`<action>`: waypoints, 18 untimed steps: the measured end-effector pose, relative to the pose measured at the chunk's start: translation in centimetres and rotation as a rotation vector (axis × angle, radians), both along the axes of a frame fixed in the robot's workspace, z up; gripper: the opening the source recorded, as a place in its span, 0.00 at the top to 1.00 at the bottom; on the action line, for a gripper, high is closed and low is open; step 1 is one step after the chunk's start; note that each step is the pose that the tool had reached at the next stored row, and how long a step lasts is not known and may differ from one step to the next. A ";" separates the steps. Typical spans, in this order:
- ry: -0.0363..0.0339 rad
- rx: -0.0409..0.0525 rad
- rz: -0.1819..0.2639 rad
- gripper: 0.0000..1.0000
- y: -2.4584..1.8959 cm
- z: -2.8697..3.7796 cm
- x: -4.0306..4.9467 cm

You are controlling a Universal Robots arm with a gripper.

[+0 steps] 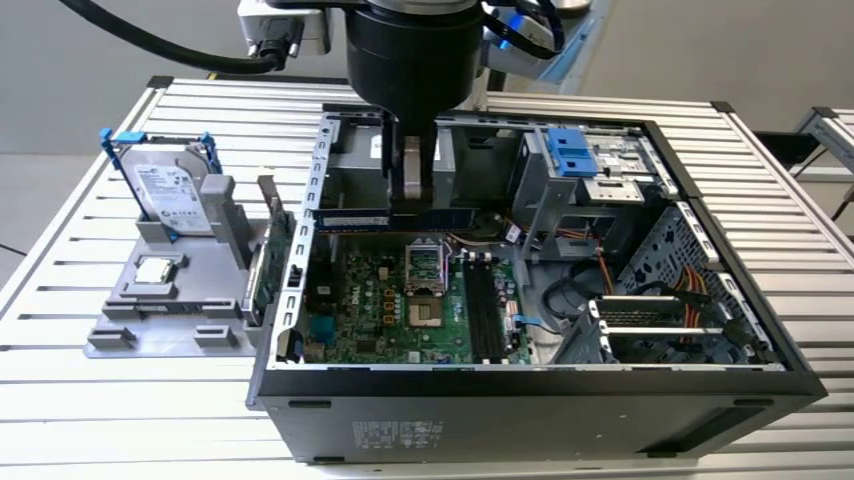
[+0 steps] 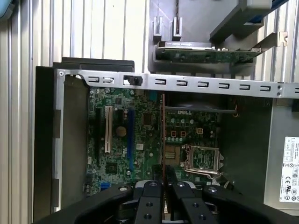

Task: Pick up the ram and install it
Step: 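Pick up the ram and move it above insertion slot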

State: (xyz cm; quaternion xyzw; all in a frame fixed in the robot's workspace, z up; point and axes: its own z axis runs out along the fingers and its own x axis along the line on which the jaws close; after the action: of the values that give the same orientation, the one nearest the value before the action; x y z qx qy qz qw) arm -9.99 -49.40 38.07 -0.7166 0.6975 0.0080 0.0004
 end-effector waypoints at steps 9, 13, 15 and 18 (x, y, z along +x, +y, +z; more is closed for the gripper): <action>0.0000 0.0000 0.000 1.00 0.00 0.00 1.61; 0.0000 0.0000 0.000 1.00 0.00 0.00 2.27; 0.0000 0.0000 0.000 1.00 0.00 0.00 2.50; 0.0000 0.0000 0.000 1.00 0.00 0.00 2.91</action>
State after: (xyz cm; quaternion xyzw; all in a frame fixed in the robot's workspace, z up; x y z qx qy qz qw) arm -7.08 -49.40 38.07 -0.7166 0.6974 0.0080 0.0003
